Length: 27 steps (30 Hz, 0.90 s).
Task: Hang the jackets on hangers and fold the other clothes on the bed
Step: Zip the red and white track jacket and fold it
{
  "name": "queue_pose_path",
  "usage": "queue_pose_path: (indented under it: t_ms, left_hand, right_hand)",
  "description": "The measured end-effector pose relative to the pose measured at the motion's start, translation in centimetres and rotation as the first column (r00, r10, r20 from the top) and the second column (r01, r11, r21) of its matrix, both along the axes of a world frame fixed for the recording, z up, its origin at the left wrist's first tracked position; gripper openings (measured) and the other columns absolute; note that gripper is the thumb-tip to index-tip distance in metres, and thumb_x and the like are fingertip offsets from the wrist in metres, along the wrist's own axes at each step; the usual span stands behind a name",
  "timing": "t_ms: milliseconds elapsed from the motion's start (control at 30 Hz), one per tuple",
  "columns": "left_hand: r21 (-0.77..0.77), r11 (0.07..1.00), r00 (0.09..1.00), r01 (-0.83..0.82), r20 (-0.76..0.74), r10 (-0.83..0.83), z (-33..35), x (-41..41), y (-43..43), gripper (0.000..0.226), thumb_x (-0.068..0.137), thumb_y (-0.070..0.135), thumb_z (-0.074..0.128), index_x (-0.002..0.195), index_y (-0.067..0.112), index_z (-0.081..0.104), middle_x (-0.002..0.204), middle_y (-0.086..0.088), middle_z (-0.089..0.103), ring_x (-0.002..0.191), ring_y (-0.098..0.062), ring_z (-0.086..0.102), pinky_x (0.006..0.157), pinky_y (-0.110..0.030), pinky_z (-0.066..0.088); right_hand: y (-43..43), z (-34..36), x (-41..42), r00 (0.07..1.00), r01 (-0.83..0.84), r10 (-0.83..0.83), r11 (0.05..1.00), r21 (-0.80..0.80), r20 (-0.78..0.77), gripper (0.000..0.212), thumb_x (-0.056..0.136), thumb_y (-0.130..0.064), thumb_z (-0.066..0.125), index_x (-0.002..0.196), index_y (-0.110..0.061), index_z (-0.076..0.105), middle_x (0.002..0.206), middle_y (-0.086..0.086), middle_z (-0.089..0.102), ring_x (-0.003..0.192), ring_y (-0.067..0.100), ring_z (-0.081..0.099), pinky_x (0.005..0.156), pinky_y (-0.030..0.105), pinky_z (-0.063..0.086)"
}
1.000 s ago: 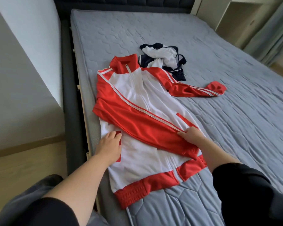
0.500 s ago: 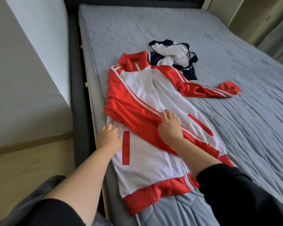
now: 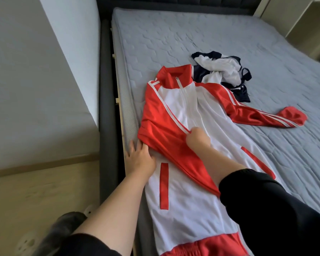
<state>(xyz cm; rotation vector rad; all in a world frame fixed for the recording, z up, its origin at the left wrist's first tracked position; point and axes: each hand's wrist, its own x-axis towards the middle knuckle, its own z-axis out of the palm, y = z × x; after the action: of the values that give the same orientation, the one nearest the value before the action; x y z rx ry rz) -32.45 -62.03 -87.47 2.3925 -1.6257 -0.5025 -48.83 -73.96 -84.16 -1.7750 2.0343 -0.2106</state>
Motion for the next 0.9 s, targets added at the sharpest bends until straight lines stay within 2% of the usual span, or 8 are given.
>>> queue_pose_path:
  t_ms: [133,300,400,500,567,700,767,900]
  left_hand:
    - [0.119,0.99,0.994,-0.076,-0.065,0.084,-0.4,0.8,-0.5,0.063,0.094,0.031,0.039,0.151,0.03,0.012,0.161,0.004,-0.003,0.147,-0.025,-0.007,0.115,-0.051,0.008]
    - [-0.216,0.934,0.952,-0.286,-0.174,0.251,0.7,0.7,-1.5,0.047,0.081,0.015,0.058,0.127,0.011,0.048,0.13,-0.011,0.051,0.122,-0.032,0.04,0.099,-0.04,0.034]
    - [-0.266,0.866,0.862,-0.424,-0.411,0.295,1.5,0.8,-2.7,0.053,0.083,0.007,0.056,0.134,0.01,0.043,0.125,-0.013,0.055,0.116,-0.033,0.05,0.094,-0.04,0.04]
    - [-0.212,0.865,0.837,-0.454,-0.435,0.333,1.8,1.4,-3.8,0.053,0.085,0.005,0.051,0.136,0.016,0.045,0.124,-0.013,0.059,0.112,-0.033,0.056,0.084,-0.035,0.044]
    - [-0.22,0.847,0.837,-0.483,-0.4,0.373,1.8,2.4,-4.1,0.038,0.084,0.006,0.051,0.121,0.013,0.06,0.112,-0.015,0.065,0.103,-0.036,0.059,0.074,-0.032,0.042]
    - [-0.241,0.807,0.802,-0.539,-0.438,0.406,1.7,3.4,-3.6,0.018,0.086,0.006,0.053,0.091,0.007,0.069,0.099,-0.013,0.068,0.094,-0.034,0.06,0.068,-0.029,0.039]
    - [-0.186,0.796,0.765,-0.576,-0.468,0.443,1.7,3.5,-3.3,0.017,0.088,0.007,0.052,0.093,0.007,0.068,0.101,-0.013,0.067,0.096,-0.034,0.059,0.068,-0.028,0.037]
    - [-0.22,0.801,0.787,-0.557,-0.446,0.425,2.2,3.0,-2.9,0.012,0.089,0.011,0.054,0.095,0.007,0.064,0.1,-0.014,0.065,0.092,-0.034,0.059,0.069,-0.032,0.04]
  right_hand:
    - [-0.3,-1.2,-3.4,0.951,0.243,-0.235,0.97,-0.016,0.2,0.02,0.091,-0.019,0.051,0.098,-0.004,0.062,0.099,0.016,0.065,0.095,0.037,0.061,0.074,0.032,0.042]
    - [-0.9,-1.1,-4.2,0.968,0.135,-0.133,0.991,0.006,0.215,0.026,0.092,-0.029,0.051,0.075,-0.01,0.057,0.069,0.002,0.056,0.077,0.03,0.055,0.068,0.029,0.037]
    - [-1.2,-0.9,-4.6,0.969,0.068,-0.077,0.997,0.048,0.236,0.032,0.091,-0.032,0.054,0.065,-0.013,0.057,0.058,0.001,0.054,0.06,0.025,0.053,0.059,0.029,0.037]
    - [-1.1,-0.7,-5.2,0.974,0.002,-0.034,0.99,0.139,0.225,0.027,0.087,-0.031,0.062,0.067,-0.013,0.06,0.056,0.001,0.055,0.052,0.018,0.052,0.049,0.025,0.036]
    - [-1.1,-0.7,-6.0,0.985,-0.03,-0.002,0.983,0.182,0.172,0.026,0.087,-0.032,0.064,0.069,-0.015,0.058,0.06,0.0,0.055,0.054,0.015,0.052,0.052,0.025,0.035]
    - [-1.2,-0.6,-8.5,0.976,0.143,-0.144,0.99,0.019,0.165,0.038,0.087,-0.035,0.066,0.059,-0.012,0.055,0.055,0.002,0.053,0.054,0.018,0.05,0.055,0.029,0.034]
    - [-0.6,-0.3,-9.3,0.972,0.171,-0.175,0.985,0.036,0.159,0.045,0.088,-0.04,0.064,0.057,-0.009,0.052,0.056,0.006,0.052,0.06,0.027,0.054,0.056,0.031,0.035]
    - [0.4,0.0,-11.0,0.991,0.113,-0.123,0.982,0.154,0.052,0.039,0.097,-0.04,0.045,0.088,-0.007,0.064,0.074,0.011,0.056,0.093,0.034,0.061,0.073,0.032,0.041]
